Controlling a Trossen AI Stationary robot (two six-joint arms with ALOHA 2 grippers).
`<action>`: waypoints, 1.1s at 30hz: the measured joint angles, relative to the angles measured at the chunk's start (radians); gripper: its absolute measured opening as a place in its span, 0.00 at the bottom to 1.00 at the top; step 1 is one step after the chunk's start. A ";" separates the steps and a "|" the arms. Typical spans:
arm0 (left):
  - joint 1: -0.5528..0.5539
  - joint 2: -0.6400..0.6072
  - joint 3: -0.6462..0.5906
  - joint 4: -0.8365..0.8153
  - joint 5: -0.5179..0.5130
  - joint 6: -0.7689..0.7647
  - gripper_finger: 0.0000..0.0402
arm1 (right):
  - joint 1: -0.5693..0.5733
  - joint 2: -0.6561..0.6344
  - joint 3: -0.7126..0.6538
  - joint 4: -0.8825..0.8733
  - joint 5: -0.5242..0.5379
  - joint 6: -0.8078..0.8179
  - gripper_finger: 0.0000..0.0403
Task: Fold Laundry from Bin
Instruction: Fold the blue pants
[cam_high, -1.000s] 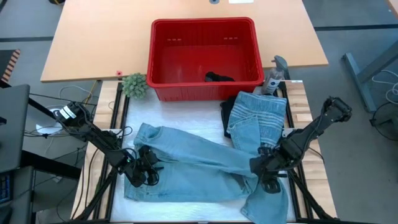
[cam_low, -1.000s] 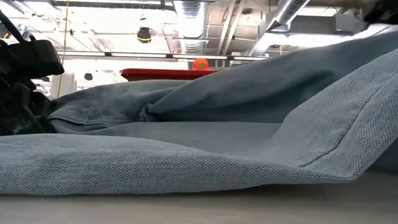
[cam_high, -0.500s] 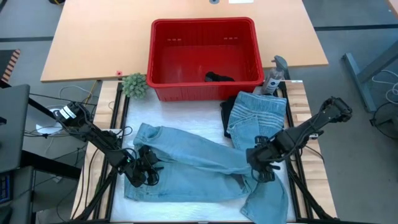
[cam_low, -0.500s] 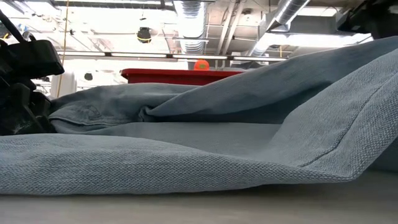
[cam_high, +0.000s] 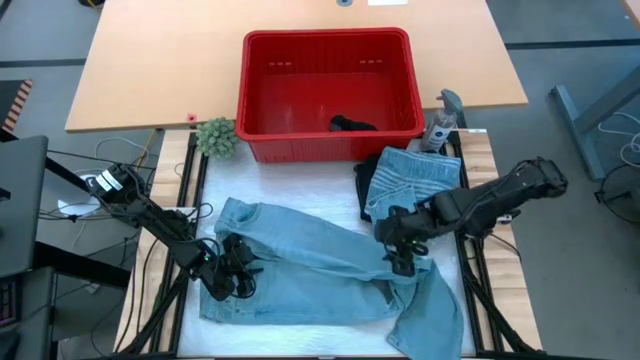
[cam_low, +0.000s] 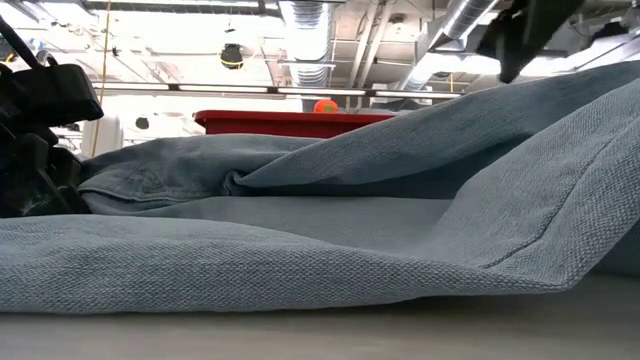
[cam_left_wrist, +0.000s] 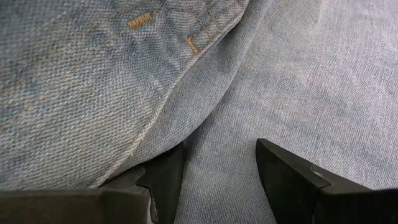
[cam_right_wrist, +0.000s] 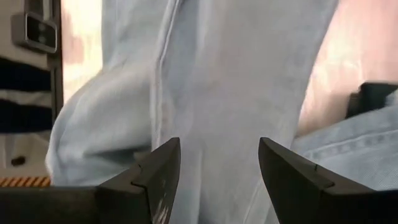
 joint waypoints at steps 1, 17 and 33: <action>0.000 0.000 0.000 0.000 0.000 0.000 0.47 | -0.013 0.000 0.000 0.003 0.000 -0.005 0.59; 0.006 0.000 0.000 -0.005 0.002 0.000 0.47 | -0.033 0.003 -0.007 0.214 0.021 -0.042 0.59; 0.006 0.001 -0.002 -0.041 -0.102 0.306 0.47 | -0.004 0.003 -0.028 0.215 0.020 -0.023 0.59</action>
